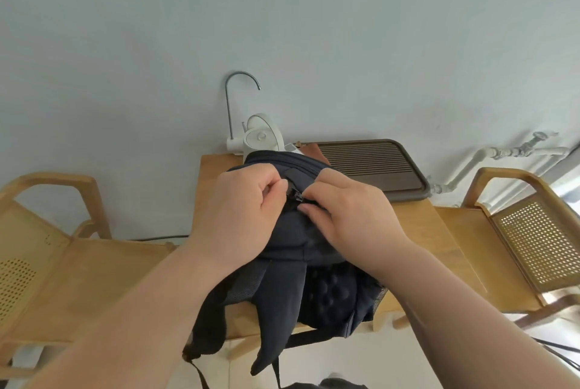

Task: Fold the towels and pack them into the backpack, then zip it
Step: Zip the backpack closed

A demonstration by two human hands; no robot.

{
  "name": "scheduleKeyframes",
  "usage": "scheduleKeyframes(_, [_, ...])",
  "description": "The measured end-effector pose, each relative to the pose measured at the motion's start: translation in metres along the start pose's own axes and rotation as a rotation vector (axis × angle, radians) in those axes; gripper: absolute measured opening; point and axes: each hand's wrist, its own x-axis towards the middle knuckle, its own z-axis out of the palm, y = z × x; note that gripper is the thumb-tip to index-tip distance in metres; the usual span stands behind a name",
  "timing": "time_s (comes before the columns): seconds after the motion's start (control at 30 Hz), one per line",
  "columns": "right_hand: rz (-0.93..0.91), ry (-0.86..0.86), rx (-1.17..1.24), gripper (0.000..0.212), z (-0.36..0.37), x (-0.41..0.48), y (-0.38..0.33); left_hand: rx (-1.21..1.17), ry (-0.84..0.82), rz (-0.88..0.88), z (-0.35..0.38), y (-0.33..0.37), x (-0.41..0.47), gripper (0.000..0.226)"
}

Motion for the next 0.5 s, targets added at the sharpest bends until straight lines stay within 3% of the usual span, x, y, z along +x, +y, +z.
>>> scheduleKeyframes(0.2, [0.064,0.006,-0.023,0.022,-0.005,-0.018,0.021,-0.056,0.011,-0.205,-0.020,-0.042,-0.001,0.035])
scheduleKeyframes(0.33, [0.186,-0.078,0.126,0.026,-0.016,-0.015,0.021,-0.131,-0.018,-0.291,-0.013,-0.051,-0.017,0.030])
scheduleKeyframes(0.43, [0.248,-0.165,0.255,0.039,-0.022,0.003,-0.008,-0.208,-0.025,-0.313,-0.003,-0.050,-0.027,0.027])
scheduleKeyframes(0.5, [0.189,-0.233,0.143,0.058,-0.013,0.016,-0.033,-0.264,-0.055,-0.314,0.004,-0.050,-0.036,0.027])
